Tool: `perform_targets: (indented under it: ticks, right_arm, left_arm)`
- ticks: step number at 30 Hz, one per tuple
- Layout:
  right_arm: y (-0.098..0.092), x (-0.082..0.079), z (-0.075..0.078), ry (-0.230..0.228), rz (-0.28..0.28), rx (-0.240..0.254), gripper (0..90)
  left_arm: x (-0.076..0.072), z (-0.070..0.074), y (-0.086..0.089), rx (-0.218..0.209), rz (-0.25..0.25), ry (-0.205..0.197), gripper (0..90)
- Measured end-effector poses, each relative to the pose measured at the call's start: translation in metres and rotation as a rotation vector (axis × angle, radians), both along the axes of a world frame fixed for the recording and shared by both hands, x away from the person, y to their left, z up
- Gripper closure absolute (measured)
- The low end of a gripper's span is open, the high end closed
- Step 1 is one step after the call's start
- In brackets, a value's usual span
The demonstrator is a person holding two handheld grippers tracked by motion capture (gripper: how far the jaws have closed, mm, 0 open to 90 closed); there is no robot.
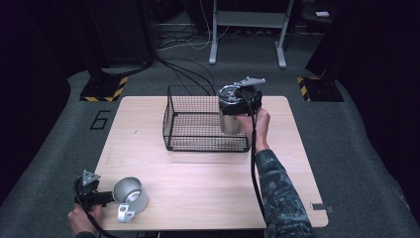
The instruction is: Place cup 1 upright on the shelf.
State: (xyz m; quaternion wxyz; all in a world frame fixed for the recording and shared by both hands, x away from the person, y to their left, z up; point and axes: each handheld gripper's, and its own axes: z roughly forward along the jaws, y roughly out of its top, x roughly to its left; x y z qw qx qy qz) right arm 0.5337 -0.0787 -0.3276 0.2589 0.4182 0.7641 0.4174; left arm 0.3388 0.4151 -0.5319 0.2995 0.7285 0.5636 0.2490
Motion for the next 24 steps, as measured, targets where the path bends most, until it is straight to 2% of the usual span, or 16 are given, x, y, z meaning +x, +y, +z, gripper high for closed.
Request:
perform_targets:
  ticks: [3, 10, 13, 19, 24]
  right_arm:
    - [0.002, 0.002, -0.004, 0.002, 0.006, -0.016, 3.5]
    - [0.004, 0.006, -0.015, 0.018, 0.007, -0.012, 3.5]
    - [0.006, 0.008, -0.021, 0.038, 0.008, -0.013, 3.5]
    - [0.009, 0.011, -0.026, 0.055, 0.0, 0.006, 3.5]
    - [0.011, 0.012, -0.029, 0.058, 0.002, -0.007, 3.5]
  left_arm:
    - [0.0, 0.0, 0.0, -0.002, 0.001, 0.0, 0.5]
    - [0.0, 0.001, 0.001, 0.007, -0.007, 0.007, 0.5]
    - [0.0, 0.0, 0.0, 0.005, -0.005, 0.004, 0.5]
    - [0.0, 0.0, 0.0, 0.007, -0.006, 0.004, 0.5]
    - [0.0, 0.0, 0.0, 0.007, -0.006, 0.004, 0.5]
